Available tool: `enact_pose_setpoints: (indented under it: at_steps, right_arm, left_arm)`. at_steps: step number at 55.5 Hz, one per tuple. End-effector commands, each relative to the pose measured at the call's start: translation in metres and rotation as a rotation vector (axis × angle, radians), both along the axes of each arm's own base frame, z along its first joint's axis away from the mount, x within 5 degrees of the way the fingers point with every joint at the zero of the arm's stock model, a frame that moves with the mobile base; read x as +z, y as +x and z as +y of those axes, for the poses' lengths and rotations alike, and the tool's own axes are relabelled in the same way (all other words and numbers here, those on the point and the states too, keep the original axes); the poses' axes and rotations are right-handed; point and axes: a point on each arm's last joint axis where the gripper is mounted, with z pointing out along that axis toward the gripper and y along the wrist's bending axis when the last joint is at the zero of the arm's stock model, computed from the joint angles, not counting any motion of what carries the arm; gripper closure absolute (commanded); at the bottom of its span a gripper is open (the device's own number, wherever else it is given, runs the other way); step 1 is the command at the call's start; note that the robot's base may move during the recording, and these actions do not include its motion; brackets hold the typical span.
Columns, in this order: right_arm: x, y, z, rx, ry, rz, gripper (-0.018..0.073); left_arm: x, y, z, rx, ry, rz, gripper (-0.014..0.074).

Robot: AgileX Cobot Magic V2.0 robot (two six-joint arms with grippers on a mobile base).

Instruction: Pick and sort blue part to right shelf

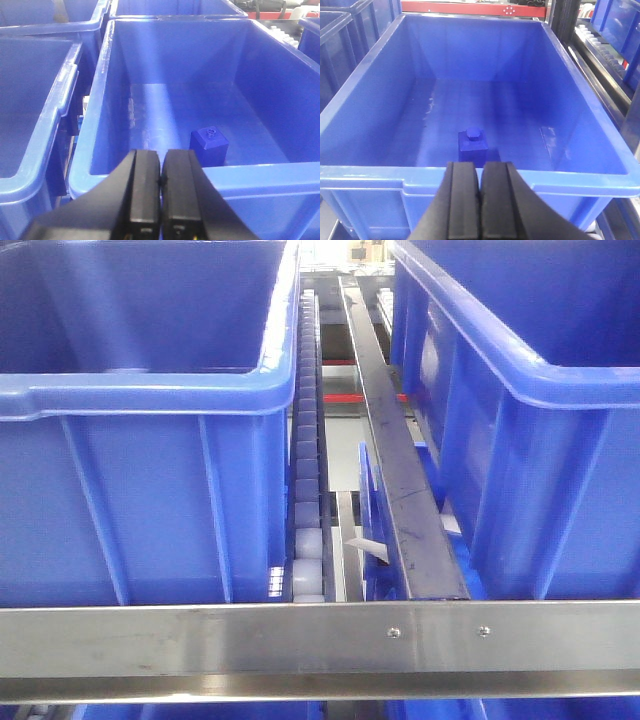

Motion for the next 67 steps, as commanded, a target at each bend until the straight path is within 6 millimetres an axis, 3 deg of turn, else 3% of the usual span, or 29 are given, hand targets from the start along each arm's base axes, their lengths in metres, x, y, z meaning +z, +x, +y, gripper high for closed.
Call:
enact_pose_setpoints:
  at_steps: [1,27,37,52,67]
  right_arm:
    - [0.016,-0.005,0.0,0.001,-0.007,-0.125,0.051]
    - [0.016,-0.005,0.0,0.001,-0.007,-0.123,0.051]
    - [0.016,-0.005,0.0,0.001,-0.007,-0.123,0.051]
    - [0.016,-0.005,0.0,0.001,-0.007,-0.123,0.051]
    - [0.016,-0.005,0.0,0.001,-0.007,-0.123,0.051]
  left_arm:
    - [0.015,-0.001,-0.001,-0.014,-0.013,-0.092,0.0471]
    - [0.003,0.0,-0.005,0.002,-0.062,-0.105,0.0471]
    - [-0.02,0.006,-0.004,0.073,-0.029,-0.192,0.0471]
    - [-0.07,0.021,-0.004,0.086,-0.044,-0.22,0.0471]
    - [-0.067,0.02,-0.004,0.085,-0.054,-0.239,0.0471]
